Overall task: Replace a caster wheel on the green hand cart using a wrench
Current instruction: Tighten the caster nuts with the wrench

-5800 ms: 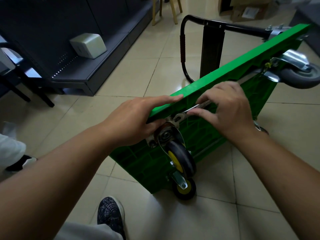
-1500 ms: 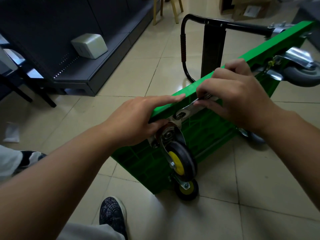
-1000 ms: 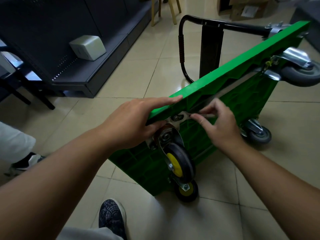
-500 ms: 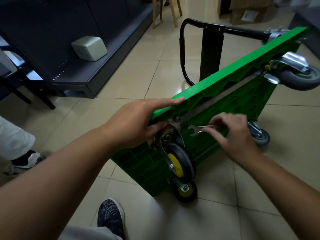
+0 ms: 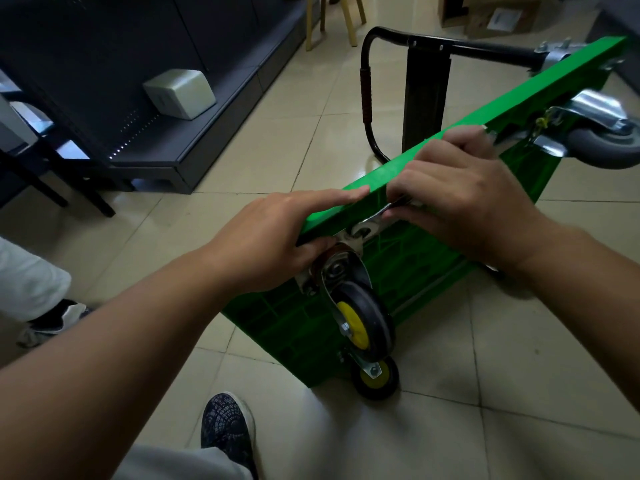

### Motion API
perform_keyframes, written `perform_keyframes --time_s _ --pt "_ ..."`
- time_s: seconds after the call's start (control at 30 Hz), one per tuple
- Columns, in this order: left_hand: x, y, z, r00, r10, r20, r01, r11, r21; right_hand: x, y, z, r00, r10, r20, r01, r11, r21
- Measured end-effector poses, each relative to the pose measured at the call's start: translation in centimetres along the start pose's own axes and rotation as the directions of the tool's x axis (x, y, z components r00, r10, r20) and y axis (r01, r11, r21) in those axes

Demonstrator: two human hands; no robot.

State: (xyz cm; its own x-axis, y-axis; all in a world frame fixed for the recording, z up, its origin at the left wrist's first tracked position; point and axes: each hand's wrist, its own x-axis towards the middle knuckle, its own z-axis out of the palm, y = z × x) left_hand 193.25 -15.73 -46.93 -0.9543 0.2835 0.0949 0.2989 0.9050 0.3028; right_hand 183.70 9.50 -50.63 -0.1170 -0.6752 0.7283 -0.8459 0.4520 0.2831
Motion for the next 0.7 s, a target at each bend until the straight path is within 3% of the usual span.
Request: perform_keyframes --time_s 0.3,0.53,0.7 --pt "-0.1 0.4 -0.3 0.999 -0.015 0.032 0.015 1.0 -0.014 -1.0 -0.4 0.9 0.996 0.06 -0.072 -0.063 0.997 -0.047" --pt "-0.1 0.1 -0.1 1.0 -0.011 0.003 0.011 1.0 0.006 -1.1 -0.9 1.6 0.992 0.125 -0.036 -0.124 0.992 0.022" --pt "0.0 -0.1 0.1 1.0 -0.003 0.006 0.003 1.0 0.016 -2.4 -1.0 2.8 0.965 0.26 0.022 -0.26 0.965 -0.001"
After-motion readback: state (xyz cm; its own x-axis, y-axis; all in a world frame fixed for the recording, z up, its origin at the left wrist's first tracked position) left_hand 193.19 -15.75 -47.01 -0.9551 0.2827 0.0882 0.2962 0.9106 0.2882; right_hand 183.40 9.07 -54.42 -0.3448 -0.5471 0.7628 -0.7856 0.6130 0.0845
